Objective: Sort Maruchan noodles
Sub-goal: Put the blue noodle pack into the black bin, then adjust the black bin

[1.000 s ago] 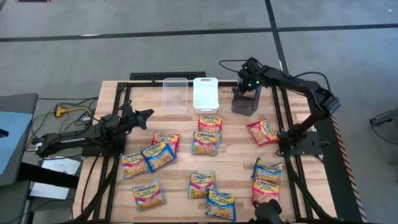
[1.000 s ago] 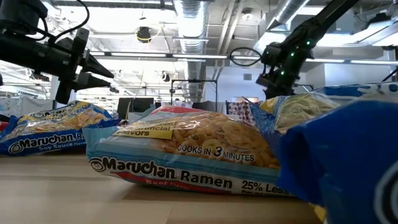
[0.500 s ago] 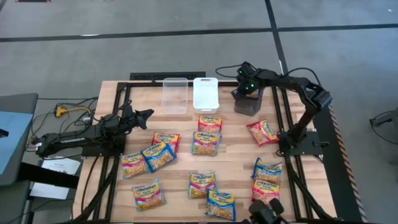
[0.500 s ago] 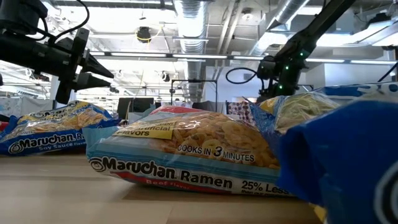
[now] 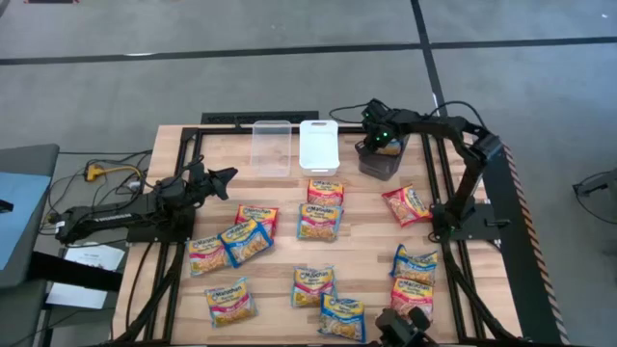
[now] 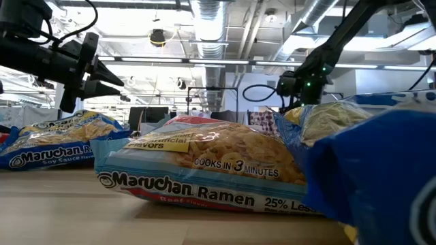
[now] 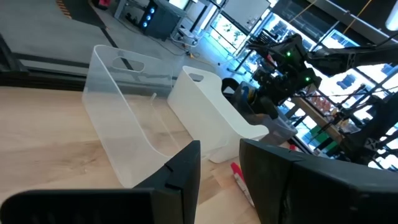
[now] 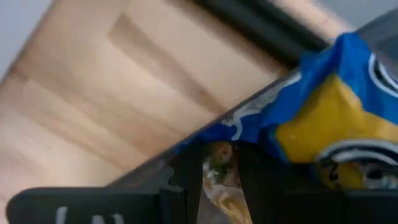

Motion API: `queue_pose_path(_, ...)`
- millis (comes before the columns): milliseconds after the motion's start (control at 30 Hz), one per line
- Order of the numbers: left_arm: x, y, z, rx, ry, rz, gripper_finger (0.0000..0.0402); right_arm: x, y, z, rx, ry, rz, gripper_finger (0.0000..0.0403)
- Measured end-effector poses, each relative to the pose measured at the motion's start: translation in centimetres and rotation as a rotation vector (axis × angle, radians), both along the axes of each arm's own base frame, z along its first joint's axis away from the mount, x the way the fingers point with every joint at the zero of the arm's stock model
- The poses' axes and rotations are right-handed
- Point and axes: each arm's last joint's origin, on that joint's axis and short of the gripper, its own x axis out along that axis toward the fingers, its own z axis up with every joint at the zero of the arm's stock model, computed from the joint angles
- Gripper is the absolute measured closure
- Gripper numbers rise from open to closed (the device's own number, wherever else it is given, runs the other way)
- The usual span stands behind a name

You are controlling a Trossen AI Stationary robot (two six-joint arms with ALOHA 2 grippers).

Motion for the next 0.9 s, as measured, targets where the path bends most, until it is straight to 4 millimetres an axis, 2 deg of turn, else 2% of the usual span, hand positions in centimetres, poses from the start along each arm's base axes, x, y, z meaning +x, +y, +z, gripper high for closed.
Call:
queue_pose_path(100,0.0,0.0,0.0,0.000,0.000,0.002,0.0301,0.9,0.4,0.1,-0.011,0.006,0.060,0.0278)
queue_pose_path(267,0.0,0.0,0.0,0.000,0.000,0.002,0.0301,2.8,0.6,1.6,-0.078,-0.010,0.198,0.0278)
queue_pose_path(500,0.0,0.0,0.0,-0.002,-0.002,0.003,0.0301,4.4,1.1,2.8,-0.101,-0.049,0.325,0.0278)
queue_pose_path(667,0.0,0.0,0.0,-0.002,-0.002,0.003,0.0301,4.7,1.3,3.9,-0.124,0.030,0.323,0.0278)
queue_pose_path(800,0.0,0.0,0.0,-0.003,-0.002,0.003,0.0301,4.1,0.9,6.4,-0.177,0.102,0.277,0.0278)
queue_pose_path(900,0.0,0.0,0.0,-0.002,-0.002,0.003,0.0301,2.9,0.8,8.5,-0.177,0.119,0.247,0.0278)
